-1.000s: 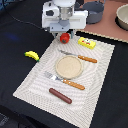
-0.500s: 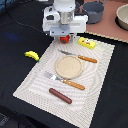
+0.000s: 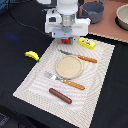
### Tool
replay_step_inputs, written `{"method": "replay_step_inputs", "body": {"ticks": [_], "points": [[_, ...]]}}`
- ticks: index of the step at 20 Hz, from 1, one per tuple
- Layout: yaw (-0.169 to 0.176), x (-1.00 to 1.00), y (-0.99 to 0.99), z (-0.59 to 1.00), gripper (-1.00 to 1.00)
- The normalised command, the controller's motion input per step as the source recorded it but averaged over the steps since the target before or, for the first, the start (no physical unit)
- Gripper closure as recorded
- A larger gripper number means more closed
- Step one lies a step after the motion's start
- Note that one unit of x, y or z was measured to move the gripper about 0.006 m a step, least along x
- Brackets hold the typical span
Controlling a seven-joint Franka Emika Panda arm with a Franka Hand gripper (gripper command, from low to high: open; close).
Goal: Interact with the objects in diverse but meaningful ways.
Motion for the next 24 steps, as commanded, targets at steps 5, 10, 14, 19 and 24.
{"method": "replay_step_inputs", "body": {"ticks": [5, 10, 14, 19, 24], "points": [[-0.063, -0.04, -0.34, 0.99, 1.0], [-0.095, 0.5, -0.48, 0.69, 1.0], [-0.077, 0.68, -0.49, 0.44, 1.0], [-0.053, 0.65, -0.59, 0.29, 1.0], [-0.053, 0.64, -0.63, 0.1, 1.0]]}}
